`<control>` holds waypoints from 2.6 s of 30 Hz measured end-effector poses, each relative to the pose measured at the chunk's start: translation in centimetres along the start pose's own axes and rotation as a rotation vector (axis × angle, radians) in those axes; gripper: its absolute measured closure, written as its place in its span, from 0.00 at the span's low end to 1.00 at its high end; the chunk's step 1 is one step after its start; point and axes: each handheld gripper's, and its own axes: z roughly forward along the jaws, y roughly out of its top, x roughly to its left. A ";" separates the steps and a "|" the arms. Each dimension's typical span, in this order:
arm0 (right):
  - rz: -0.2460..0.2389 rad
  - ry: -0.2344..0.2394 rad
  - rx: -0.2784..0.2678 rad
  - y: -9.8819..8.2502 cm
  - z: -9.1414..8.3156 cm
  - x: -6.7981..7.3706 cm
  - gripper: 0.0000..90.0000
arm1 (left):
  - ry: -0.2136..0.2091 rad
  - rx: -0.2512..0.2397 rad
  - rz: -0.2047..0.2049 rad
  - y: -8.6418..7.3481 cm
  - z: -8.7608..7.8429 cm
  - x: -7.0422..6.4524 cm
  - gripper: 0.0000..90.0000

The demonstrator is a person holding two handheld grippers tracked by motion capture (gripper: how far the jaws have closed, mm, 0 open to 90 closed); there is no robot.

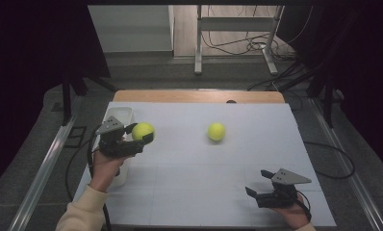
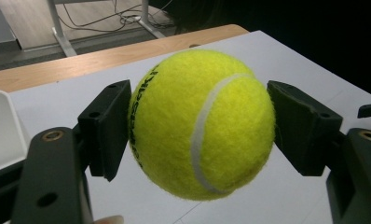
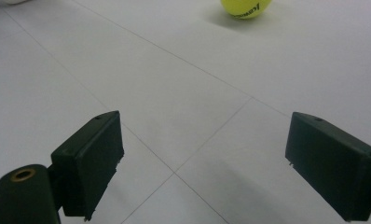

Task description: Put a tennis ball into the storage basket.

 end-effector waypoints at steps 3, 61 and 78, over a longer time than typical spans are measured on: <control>0.000 -0.001 0.000 0.0 0.0 0.0 0.13 | 0.006 0.003 0.001 0.1 0.0 0.2 0.30; 0.000 -0.004 0.002 0.0 0.0 0.0 0.13 | 0.180 0.054 -0.084 1.8 1.5 6.5 0.30; 0.000 -0.006 0.000 0.0 0.0 0.0 0.13 | 0.245 0.084 -0.098 2.1 1.7 8.4 0.30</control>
